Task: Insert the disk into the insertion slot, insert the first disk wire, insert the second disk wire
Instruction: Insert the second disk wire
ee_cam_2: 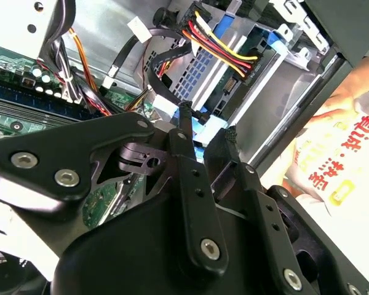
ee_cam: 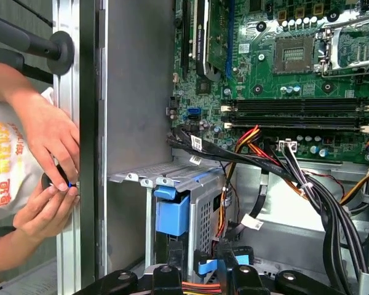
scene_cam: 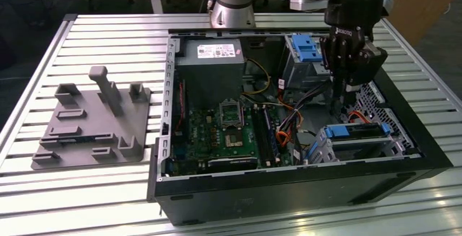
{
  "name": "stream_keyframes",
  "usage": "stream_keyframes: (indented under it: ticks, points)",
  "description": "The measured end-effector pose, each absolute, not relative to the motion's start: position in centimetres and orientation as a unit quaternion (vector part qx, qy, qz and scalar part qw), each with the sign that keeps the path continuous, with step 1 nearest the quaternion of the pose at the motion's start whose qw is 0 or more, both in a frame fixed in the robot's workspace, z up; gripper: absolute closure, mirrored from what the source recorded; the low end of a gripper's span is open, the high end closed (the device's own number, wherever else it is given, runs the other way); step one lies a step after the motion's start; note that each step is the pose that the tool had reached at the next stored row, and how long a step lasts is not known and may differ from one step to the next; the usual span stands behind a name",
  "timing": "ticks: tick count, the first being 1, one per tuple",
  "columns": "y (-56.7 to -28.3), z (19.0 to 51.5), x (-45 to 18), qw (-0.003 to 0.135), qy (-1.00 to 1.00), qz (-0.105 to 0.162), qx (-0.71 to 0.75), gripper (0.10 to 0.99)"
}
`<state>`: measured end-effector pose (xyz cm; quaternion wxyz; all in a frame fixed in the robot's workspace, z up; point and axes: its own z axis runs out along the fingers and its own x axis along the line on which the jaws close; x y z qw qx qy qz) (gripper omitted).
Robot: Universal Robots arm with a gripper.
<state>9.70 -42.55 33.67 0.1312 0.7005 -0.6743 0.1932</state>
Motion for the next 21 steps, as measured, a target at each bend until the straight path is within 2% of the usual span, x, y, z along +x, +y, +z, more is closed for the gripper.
stream_keyframes:
  ticks: [11, 13, 14, 21]
  points:
    - [-42.8, 33.54, 9.82, 0.128, -0.672, 0.191, 0.704, 0.729]
    - [-42.84, 33.52, 9.82, 0.128, -0.672, 0.191, 0.704, 0.745]
    - [-42.87, 33.51, 9.82, 0.127, -0.672, 0.191, 0.704, 0.816]
    - [-43.13, 33.41, 9.83, 0.125, -0.672, 0.189, 0.705, 0.816]
